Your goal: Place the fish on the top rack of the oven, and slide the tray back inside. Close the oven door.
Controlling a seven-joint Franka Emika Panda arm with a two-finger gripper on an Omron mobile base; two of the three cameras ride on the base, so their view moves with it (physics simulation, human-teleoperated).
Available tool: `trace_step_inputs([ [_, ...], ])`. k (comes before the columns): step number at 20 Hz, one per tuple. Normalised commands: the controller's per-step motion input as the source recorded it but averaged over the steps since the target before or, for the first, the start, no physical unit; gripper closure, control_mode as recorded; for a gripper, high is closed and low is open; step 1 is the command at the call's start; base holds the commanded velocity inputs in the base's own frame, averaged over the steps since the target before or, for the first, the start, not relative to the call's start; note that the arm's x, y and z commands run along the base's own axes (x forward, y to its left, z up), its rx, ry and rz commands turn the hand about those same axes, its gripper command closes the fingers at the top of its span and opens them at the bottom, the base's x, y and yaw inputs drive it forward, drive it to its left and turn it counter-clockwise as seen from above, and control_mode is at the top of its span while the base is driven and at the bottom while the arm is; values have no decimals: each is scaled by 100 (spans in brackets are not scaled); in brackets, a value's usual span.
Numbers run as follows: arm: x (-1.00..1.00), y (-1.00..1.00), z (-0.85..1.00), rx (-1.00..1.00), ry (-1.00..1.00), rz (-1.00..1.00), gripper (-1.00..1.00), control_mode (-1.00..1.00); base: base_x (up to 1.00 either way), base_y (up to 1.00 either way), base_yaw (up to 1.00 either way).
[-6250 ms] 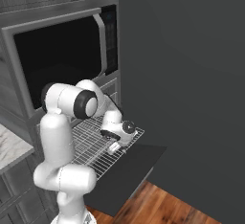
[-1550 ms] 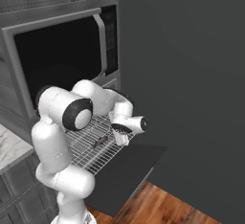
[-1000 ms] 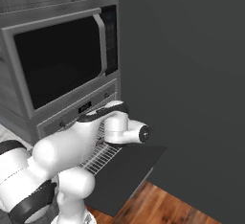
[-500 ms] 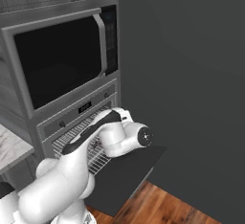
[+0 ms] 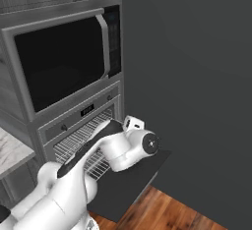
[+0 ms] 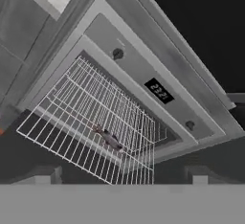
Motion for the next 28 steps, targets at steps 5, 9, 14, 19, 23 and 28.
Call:
trace_step_inputs([
  [5,-47,-9,-57,44,0,-24,-100,-100,0,0,0],
  [9,-5,0,-46,49,2,-14,-100,-100,0,0,0],
  [14,30,0,-16,52,30,-2,-100,-100,0,0,0],
  [19,40,-7,-1,34,30,2,-100,-100,0,0,0],
  [23,18,-11,0,2,2,5,-100,-100,0,0,0],
  [28,-4,-1,-13,0,0,11,-100,-100,0,0,0],
])
